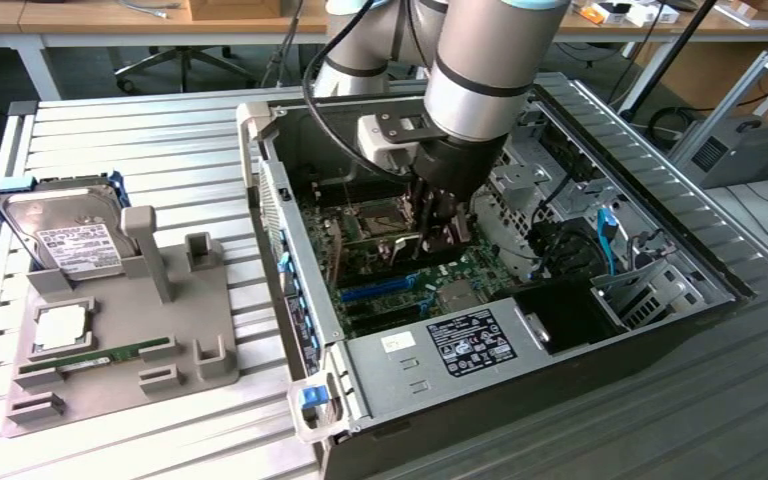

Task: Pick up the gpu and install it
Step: 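Insert the gpu into the slot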

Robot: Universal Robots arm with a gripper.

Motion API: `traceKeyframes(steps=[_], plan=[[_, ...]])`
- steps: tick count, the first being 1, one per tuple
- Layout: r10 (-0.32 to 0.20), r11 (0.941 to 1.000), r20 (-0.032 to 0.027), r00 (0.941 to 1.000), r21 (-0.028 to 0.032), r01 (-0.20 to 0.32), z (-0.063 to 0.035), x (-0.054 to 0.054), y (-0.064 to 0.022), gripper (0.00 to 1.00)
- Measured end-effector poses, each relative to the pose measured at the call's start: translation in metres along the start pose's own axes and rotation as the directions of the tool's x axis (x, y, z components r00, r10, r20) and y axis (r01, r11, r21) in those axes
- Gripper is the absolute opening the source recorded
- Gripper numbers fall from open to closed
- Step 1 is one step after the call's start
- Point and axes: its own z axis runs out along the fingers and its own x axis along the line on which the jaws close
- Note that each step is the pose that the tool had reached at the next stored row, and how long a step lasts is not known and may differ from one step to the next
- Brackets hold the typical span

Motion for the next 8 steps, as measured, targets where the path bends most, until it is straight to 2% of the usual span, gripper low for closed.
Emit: traceKeyframes(steps=[3, 8], plan=[[-0.001, 1.0000, 0.0000, 1.0000, -0.0001, 0.001, 0.0076, 0.0004, 0.0036, 0.27], [-0.002, 1.0000, -0.0001, 1.0000, -0.0002, 0.002, 0.0120, 0.0018, 0.0087, 0.27]])
